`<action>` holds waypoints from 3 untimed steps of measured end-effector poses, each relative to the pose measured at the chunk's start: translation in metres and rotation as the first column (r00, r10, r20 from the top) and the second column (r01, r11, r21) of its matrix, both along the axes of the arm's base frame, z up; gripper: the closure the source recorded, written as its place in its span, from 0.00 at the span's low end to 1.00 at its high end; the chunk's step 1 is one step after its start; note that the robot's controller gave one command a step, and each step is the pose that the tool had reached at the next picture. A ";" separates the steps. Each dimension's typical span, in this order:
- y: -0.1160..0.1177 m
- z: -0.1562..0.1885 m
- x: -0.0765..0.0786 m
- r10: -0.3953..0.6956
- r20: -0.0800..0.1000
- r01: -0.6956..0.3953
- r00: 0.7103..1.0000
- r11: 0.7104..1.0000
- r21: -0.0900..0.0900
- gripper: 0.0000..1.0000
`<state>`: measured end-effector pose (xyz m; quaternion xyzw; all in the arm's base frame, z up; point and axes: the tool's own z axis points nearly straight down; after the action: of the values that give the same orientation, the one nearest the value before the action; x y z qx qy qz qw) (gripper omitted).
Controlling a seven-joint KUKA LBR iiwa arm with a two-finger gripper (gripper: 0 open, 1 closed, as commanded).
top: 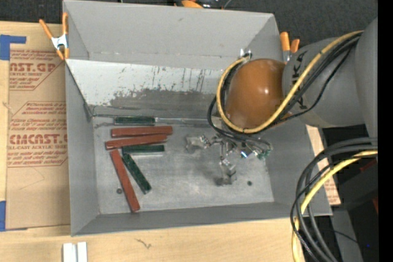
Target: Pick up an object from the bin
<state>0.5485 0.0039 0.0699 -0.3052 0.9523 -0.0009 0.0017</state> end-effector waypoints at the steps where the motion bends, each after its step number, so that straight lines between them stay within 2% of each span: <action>1: 0.097 0.007 0.015 -0.115 -0.001 0.115 0.993 0.993 0.007 0.00; 2: 0.093 0.007 0.015 -0.120 -0.002 0.120 0.993 0.993 0.003 1.00; 3: 0.093 0.006 0.015 -0.120 -0.002 0.120 0.993 0.993 0.004 0.00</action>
Offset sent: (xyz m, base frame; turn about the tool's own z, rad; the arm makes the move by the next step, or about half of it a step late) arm 0.0147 0.0919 0.0066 0.1202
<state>0.5634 0.0969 0.0764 -0.2473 0.9689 0.0011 0.0011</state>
